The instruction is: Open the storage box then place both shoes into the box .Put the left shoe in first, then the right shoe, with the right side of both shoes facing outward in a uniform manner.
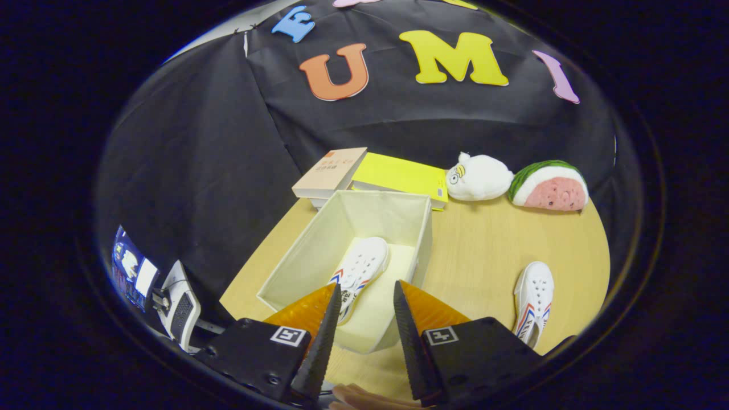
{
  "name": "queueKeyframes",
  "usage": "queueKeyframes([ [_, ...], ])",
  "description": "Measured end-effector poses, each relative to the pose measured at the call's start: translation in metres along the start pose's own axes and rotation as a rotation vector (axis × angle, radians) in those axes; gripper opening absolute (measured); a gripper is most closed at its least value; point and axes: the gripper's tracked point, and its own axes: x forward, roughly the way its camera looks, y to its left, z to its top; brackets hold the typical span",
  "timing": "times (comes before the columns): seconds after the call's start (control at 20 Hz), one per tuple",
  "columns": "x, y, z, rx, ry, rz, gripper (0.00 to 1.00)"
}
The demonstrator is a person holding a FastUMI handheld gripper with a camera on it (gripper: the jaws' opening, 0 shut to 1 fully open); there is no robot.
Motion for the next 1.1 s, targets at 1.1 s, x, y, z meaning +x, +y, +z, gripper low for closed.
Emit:
queueKeyframes([
  [1.1, -0.058, -0.218, -0.054, 0.139, -0.043, -0.313, 0.98],
])
